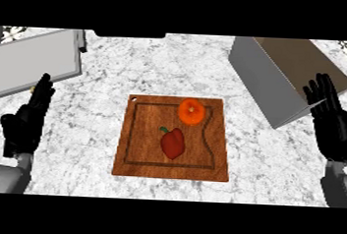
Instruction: Pick the bell pepper from the cutting board and place it in the cardboard box
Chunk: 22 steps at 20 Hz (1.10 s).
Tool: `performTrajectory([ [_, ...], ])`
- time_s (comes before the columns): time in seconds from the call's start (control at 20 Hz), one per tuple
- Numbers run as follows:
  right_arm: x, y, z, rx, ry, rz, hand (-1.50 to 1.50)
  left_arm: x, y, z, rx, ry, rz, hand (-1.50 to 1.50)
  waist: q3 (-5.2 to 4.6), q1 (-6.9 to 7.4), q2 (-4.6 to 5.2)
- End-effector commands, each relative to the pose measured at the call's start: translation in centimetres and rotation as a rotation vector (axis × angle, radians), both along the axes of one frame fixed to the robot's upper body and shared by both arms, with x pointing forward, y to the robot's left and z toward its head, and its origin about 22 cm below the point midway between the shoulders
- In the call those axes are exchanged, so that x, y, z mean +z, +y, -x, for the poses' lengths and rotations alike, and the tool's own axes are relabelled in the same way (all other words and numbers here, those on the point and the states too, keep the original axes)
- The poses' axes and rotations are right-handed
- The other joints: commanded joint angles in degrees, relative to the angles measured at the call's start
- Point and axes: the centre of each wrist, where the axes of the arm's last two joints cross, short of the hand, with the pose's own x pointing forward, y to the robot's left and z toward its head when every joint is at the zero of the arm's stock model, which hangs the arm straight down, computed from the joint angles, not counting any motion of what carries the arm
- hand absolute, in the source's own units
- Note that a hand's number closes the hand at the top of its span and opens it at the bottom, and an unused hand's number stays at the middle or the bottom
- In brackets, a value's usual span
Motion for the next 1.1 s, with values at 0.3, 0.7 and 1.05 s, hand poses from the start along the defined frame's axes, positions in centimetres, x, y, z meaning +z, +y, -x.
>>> performTrajectory([
  [0.3,15.2,3.8,-2.5,0.3,-0.31,0.654,-1.5,4.0,-4.5,-1.9,-0.417,-0.113,-0.094,0.0,-2.01,0.15,-0.75],
  [0.7,13.3,10.8,-2.9,0.497,-0.435,0.825,-1.5,4.0,-6.4,-1.7,-0.503,-0.134,-0.072,0.0,-1.17,1.51,0.3],
  [1.05,16.3,14.5,-2.0,0.621,-0.386,1.14,-1.5,4.3,-5.3,-2.4,-0.501,-0.124,-0.075,0.0,-1.29,1.12,0.2],
])
